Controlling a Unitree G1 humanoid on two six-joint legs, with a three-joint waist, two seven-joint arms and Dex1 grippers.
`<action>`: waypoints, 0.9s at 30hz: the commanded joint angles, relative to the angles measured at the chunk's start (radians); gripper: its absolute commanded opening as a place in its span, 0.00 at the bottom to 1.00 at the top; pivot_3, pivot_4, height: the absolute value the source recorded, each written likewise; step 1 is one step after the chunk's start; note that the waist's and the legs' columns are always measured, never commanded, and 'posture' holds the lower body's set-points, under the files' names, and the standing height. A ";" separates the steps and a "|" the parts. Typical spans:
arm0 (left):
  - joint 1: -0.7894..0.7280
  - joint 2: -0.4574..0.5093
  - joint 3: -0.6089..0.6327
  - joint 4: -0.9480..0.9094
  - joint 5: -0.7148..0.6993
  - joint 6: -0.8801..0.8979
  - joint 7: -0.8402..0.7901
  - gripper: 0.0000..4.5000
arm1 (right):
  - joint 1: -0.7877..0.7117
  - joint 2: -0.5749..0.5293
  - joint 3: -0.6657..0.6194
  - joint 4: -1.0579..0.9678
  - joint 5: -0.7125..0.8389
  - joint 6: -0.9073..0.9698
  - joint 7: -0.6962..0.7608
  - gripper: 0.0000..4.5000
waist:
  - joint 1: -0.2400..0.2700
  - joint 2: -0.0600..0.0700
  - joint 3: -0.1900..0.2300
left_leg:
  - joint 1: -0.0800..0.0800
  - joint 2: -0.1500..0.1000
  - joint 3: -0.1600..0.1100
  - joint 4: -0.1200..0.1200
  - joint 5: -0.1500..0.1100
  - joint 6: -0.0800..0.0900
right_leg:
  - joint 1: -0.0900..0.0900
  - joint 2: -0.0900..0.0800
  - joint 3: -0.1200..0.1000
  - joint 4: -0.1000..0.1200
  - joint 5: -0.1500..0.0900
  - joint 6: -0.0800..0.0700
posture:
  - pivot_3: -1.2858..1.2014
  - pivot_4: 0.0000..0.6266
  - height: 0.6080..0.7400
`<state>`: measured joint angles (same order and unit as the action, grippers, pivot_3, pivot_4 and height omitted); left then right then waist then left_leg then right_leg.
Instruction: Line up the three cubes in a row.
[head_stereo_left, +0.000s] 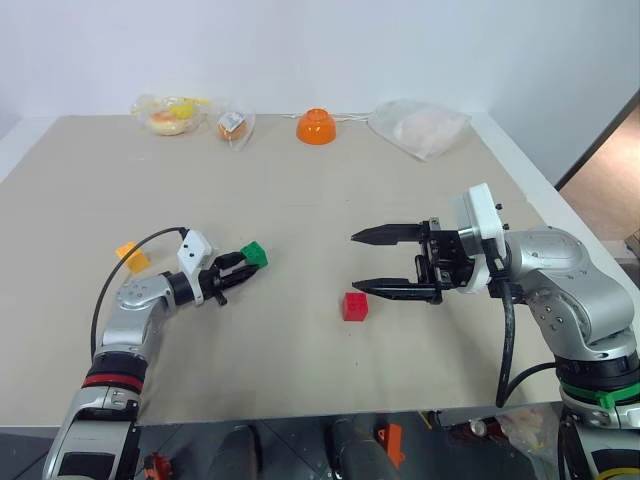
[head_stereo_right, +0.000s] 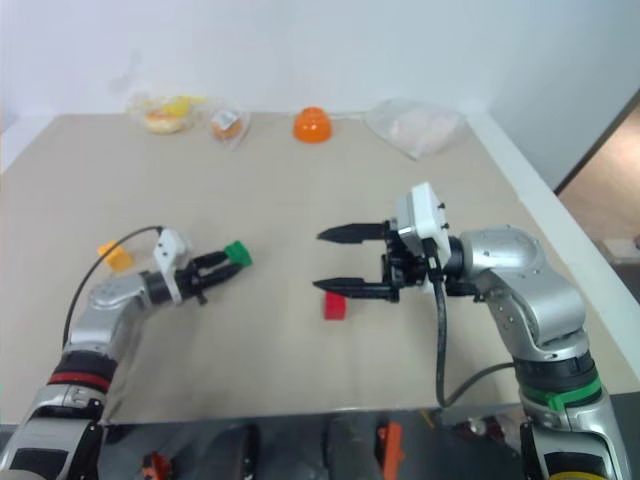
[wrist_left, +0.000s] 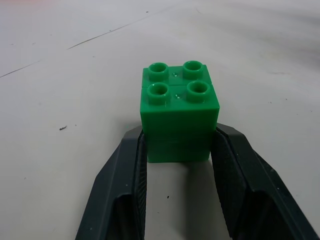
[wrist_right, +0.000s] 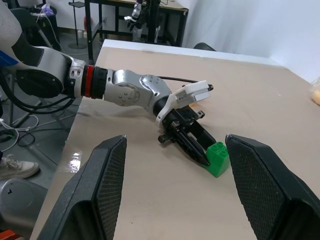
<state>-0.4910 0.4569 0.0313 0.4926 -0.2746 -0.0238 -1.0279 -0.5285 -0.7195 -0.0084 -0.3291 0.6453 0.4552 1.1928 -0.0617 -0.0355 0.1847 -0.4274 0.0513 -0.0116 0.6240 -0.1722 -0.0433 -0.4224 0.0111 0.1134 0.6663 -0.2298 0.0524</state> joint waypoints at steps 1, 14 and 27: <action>-0.011 0.012 -0.026 -0.066 0.000 0.009 -0.044 0.29 | -0.029 -0.004 -0.016 -0.008 0.004 -0.019 0.004 0.73 | 0.001 0.000 0.000 | 0.000 0.000 0.000 0.000 0.000 0.000 | 0.000 0.000 0.000 0.000 0.000 0.000 | 0.52 0.24 1.00; -0.017 0.001 -0.173 -0.297 -0.022 0.047 -0.229 0.29 | -0.018 -0.008 -0.006 -0.003 -0.018 -0.039 0.006 0.73 | 0.005 0.000 0.000 | -0.001 0.000 0.000 0.000 0.000 0.000 | -0.001 0.000 0.000 0.000 -0.001 0.000 | 0.52 0.24 1.00; 0.001 0.064 -0.241 -0.135 0.047 -0.110 -0.364 0.29 | 0.153 -0.133 -0.095 -0.049 0.001 -0.013 0.039 0.73 | 0.008 0.000 0.000 | -0.001 0.000 0.000 -0.001 0.000 0.000 | -0.001 0.000 0.000 0.000 -0.004 -0.005 | 0.52 0.24 1.00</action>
<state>-0.4795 0.5153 -0.2262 0.3123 -0.2525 -0.1111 -1.4056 -0.3995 -0.8239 -0.0541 -0.3519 0.6436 0.4555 1.2136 -0.0538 -0.0354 0.1848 -0.4280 0.0516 -0.0119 0.6234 -0.1723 -0.0432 -0.4235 0.0115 0.1133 0.6662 -0.2334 0.0476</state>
